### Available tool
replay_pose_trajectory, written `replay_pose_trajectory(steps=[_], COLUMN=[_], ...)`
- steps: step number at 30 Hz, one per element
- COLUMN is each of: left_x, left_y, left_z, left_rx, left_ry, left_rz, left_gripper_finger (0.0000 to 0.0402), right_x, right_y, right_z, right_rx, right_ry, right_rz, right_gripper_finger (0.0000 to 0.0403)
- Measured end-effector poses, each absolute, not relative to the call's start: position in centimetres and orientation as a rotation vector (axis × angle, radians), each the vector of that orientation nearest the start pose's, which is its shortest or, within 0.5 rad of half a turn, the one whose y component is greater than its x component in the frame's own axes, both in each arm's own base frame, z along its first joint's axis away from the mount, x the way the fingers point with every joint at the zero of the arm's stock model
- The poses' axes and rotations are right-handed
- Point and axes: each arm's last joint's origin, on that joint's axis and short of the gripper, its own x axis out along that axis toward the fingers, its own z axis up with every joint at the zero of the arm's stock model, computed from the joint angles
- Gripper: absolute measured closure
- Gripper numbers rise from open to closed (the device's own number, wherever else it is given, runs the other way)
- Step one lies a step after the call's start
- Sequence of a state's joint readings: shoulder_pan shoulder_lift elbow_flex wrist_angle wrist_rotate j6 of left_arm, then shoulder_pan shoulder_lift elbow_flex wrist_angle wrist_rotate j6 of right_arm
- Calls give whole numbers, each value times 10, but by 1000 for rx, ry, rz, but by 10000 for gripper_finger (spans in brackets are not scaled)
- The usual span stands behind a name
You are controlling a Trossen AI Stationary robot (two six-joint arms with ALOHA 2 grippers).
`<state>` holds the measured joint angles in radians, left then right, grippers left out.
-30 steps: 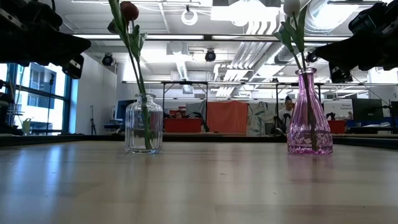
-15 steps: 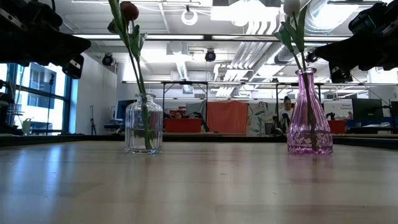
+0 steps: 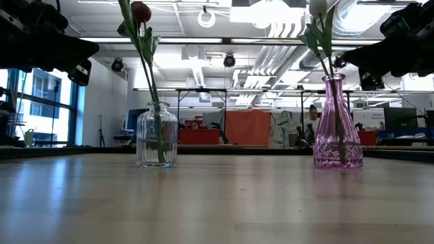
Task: Sort flowers into vase by color
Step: Return to Home Position
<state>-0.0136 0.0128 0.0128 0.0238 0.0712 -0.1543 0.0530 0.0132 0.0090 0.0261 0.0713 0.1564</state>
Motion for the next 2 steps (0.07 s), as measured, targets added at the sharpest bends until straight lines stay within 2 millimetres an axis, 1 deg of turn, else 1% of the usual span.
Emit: replay_pose_trajectory(steps=[2], left_x=[98], left_y=[-3], left_z=[169], left_rx=[-154], left_ry=[-17], left_rz=[-87], left_gripper_finger=[401], right_x=[98], right_y=[3], right_z=[168], right_rx=[158], right_ry=[-23], right_rz=[-17], right_gripper_finger=[402])
